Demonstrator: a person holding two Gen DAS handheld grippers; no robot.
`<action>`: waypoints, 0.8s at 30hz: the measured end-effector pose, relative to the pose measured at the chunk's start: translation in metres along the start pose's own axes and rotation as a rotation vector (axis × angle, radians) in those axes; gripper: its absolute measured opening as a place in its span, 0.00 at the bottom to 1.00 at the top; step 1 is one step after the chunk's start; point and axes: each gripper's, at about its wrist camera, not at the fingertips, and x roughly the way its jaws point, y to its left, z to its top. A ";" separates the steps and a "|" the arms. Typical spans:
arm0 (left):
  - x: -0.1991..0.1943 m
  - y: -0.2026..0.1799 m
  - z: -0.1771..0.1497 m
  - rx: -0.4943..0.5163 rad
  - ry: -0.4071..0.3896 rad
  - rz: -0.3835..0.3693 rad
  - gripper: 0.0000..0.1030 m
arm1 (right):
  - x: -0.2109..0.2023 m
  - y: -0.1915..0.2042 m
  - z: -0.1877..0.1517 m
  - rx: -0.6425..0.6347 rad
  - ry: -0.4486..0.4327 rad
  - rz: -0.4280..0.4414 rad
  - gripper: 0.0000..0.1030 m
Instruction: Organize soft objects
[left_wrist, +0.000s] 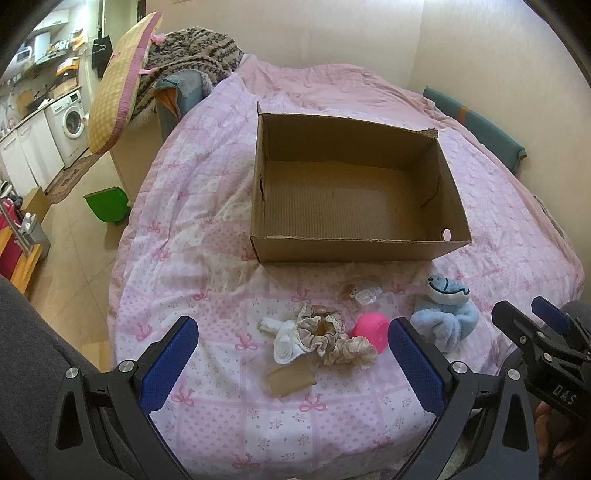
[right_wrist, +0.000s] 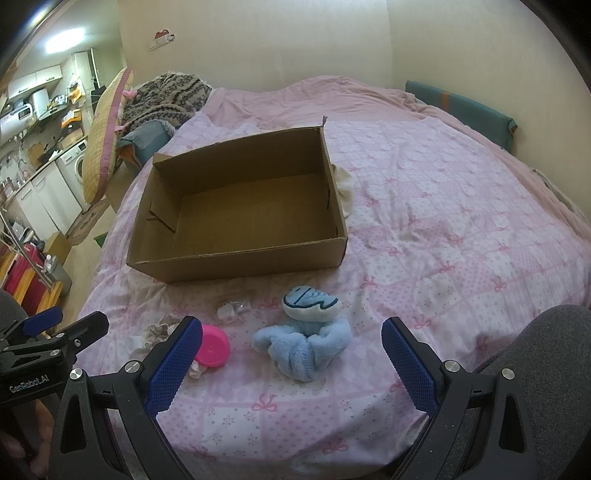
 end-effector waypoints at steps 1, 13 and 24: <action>-0.001 0.000 0.000 -0.001 -0.002 0.001 1.00 | 0.000 0.000 0.000 0.000 0.000 0.001 1.00; 0.000 0.000 -0.001 -0.004 -0.003 -0.001 1.00 | 0.000 0.001 0.000 0.000 -0.002 0.001 1.00; 0.000 0.000 -0.001 -0.005 -0.004 -0.001 1.00 | 0.000 0.002 0.000 0.000 -0.002 0.000 1.00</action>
